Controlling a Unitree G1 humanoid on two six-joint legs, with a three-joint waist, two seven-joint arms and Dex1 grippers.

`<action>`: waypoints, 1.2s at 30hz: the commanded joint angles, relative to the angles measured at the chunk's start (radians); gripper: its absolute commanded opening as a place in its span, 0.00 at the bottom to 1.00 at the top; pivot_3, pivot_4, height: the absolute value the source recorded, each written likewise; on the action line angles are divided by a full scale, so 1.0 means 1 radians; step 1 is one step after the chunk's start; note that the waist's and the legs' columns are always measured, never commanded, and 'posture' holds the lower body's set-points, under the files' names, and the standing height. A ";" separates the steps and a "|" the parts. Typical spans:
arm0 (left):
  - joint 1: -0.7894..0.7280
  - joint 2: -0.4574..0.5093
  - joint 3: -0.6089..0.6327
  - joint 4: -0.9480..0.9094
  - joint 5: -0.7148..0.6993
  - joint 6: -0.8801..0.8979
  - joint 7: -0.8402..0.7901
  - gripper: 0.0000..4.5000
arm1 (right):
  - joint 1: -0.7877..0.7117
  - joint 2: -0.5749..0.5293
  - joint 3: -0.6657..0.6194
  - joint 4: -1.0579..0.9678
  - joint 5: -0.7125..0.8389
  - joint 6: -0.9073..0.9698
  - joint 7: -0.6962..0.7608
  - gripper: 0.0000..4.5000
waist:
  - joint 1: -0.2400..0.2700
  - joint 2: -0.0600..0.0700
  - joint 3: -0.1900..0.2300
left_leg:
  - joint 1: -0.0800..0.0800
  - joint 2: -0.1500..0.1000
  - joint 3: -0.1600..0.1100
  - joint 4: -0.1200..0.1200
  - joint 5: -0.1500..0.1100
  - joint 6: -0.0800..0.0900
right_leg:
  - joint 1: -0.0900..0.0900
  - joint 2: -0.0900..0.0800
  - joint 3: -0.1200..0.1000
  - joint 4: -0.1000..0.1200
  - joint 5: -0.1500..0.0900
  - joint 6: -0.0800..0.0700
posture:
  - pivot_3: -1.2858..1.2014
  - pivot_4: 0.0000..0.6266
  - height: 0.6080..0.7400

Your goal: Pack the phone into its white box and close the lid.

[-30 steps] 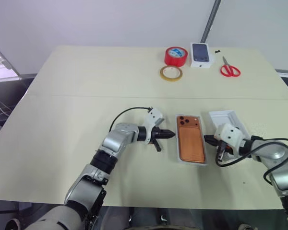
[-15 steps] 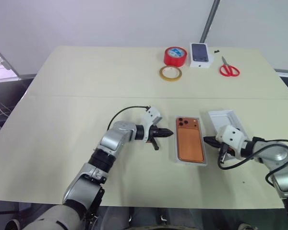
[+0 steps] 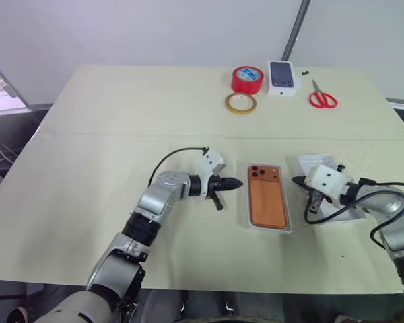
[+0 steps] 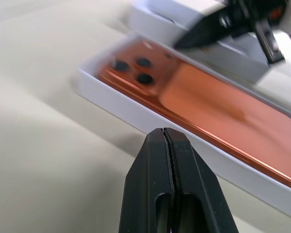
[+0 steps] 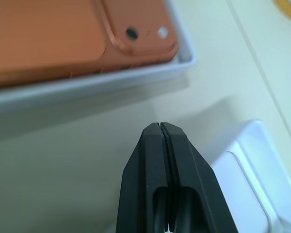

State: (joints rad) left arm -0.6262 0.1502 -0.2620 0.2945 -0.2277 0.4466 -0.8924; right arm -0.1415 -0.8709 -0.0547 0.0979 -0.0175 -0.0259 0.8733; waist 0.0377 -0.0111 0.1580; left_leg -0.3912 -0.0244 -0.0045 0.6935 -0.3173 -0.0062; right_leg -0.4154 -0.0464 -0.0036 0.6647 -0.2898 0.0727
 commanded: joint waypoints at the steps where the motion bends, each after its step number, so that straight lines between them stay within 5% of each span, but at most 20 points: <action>1: -0.005 0.046 0.054 -0.026 -0.023 -0.029 -0.027 0.01 | 0.023 -0.016 -0.080 -0.081 0.112 0.058 0.046 0.00 | -0.001 0.000 0.000 | 0.000 0.000 0.000 0.000 0.000 0.000 | 0.000 0.000 0.000 0.000 0.000 0.000 | 0.52 0.24 1.00; 9: 0.032 0.098 0.110 -0.041 -0.029 -0.031 -0.018 0.01 | 0.097 -0.047 -0.131 -0.103 0.122 0.078 0.020 0.00 | -0.001 0.000 0.000 | 0.000 0.000 0.000 0.002 -0.001 0.002 | 0.001 0.000 0.000 0.000 0.000 0.000 | 0.52 0.24 1.00; 10: 0.038 0.106 0.117 -0.051 -0.035 -0.020 -0.021 0.12 | 0.101 -0.041 -0.139 -0.129 0.149 0.116 0.025 0.00 | -0.002 0.000 0.000 | 0.000 0.000 0.000 0.002 -0.001 0.002 | 0.001 0.000 0.000 0.000 0.000 0.000 | 0.52 0.24 1.00; 18: 0.117 0.222 0.180 -0.166 -0.107 -0.025 -0.105 0.98 | 0.139 0.001 -0.233 -0.277 0.254 0.324 -0.043 0.88 | -0.025 0.000 0.000 | 0.001 0.002 -0.001 0.002 -0.003 0.006 | 0.002 0.000 0.000 0.001 0.000 0.000 | 0.52 0.24 1.00; 19: 0.130 0.250 0.189 -0.189 -0.133 0.014 -0.130 1.00 | 0.140 0.009 -0.254 -0.293 0.278 0.369 -0.058 0.99 | -0.025 0.000 0.000 | 0.001 0.002 -0.001 0.002 -0.003 0.006 | 0.002 0.000 0.000 0.001 0.000 0.000 | 0.52 0.24 1.00; 29: 0.243 0.336 0.219 -0.296 -0.188 -0.114 -0.245 1.00 | 0.220 0.138 -0.303 -0.479 0.313 0.608 -0.263 0.99 | -0.026 0.003 -0.001 | 0.001 0.002 -0.001 0.001 -0.004 0.006 | 0.002 0.000 0.000 0.000 0.000 0.000 | 0.52 0.24 1.00; 36: 0.246 0.369 0.234 -0.263 -0.200 -0.302 -0.342 1.00 | 0.227 0.077 -0.196 -0.568 0.227 0.836 -0.353 0.99 | -0.028 0.003 -0.002 | 0.001 0.002 -0.001 0.001 -0.004 0.006 | 0.001 0.000 0.000 0.000 0.000 0.000 | 0.52 0.24 1.00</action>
State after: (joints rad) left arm -0.3747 0.5068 -0.0543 0.0380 -0.4163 0.1891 -1.2087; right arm 0.1010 -0.7715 -0.2568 -0.4173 0.2193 0.7632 0.5318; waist 0.0100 -0.0076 0.1562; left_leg -0.3901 -0.0223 -0.0050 0.6946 -0.3212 0.0001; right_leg -0.4141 -0.0467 -0.0034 0.6648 -0.2899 0.0724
